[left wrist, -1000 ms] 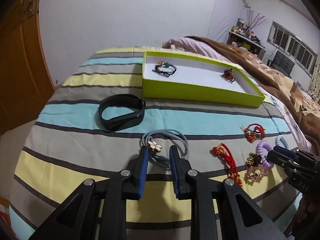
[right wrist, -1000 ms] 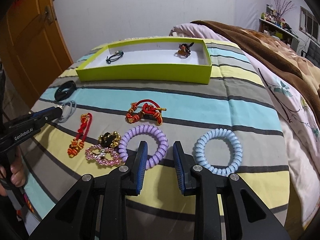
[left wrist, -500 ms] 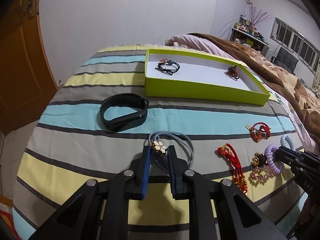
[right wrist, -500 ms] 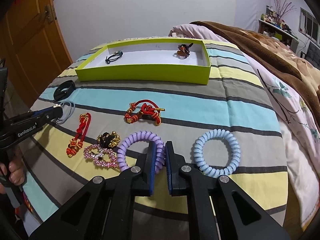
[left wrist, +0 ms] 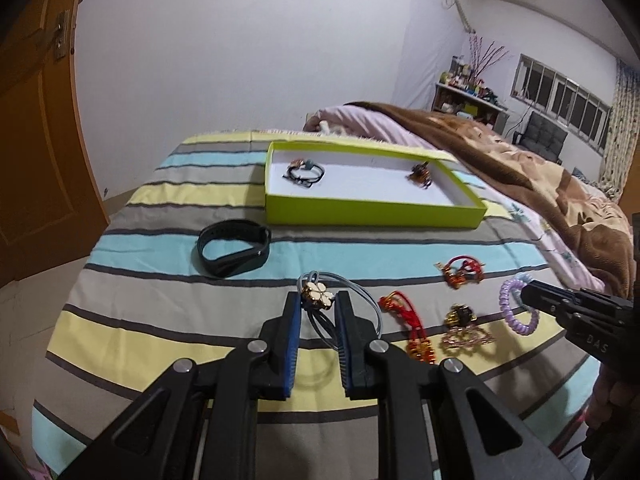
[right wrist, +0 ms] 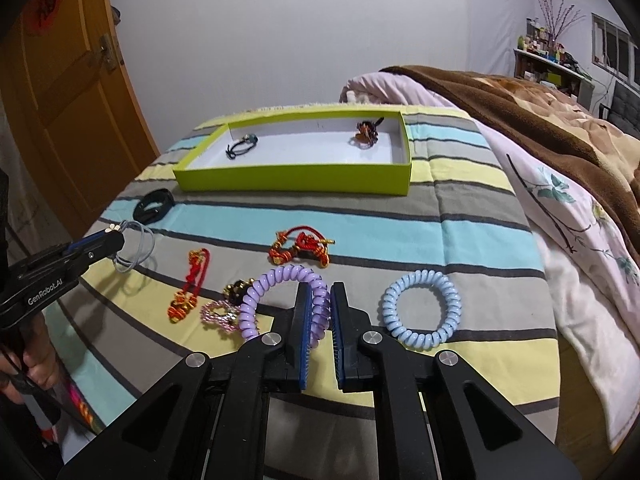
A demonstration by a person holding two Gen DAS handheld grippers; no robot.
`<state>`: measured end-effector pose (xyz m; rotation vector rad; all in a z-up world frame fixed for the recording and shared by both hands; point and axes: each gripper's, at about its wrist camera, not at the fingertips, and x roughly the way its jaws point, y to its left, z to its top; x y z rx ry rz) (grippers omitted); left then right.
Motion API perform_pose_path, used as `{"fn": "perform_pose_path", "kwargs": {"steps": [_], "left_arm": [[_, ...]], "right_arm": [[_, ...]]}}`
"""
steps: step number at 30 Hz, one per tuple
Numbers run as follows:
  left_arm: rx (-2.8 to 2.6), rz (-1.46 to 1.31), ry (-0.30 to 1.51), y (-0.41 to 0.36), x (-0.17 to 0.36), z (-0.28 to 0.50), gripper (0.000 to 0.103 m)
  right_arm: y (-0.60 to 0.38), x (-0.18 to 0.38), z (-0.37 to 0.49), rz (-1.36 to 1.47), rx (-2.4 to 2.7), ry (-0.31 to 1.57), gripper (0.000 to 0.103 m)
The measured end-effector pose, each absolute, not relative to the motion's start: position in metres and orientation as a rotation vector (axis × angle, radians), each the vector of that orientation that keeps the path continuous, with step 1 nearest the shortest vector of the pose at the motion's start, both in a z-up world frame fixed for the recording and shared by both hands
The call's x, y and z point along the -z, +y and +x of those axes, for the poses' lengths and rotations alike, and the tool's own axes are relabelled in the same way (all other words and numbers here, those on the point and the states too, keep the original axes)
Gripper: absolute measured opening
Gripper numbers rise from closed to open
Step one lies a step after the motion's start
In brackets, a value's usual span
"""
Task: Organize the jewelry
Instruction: 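Carry both hair ties into the green box and open both tools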
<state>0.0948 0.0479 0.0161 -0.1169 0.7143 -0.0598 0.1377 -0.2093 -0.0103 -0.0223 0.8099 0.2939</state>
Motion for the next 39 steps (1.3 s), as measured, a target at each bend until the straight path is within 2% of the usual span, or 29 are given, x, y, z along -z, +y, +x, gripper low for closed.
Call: {"fn": "perform_pose_path", "kwargs": {"steps": [18,39], "left_arm": [[0.091,-0.106,0.639,0.037,-0.042,0.090,0.018],[0.088,-0.049,0.622,0.031,-0.058,0.156,0.018]], "right_arm": [[-0.203,-0.015,0.136,-0.028,-0.311,0.743,0.009],[-0.199,-0.035,0.208,-0.074,-0.292,0.700,0.009]]}}
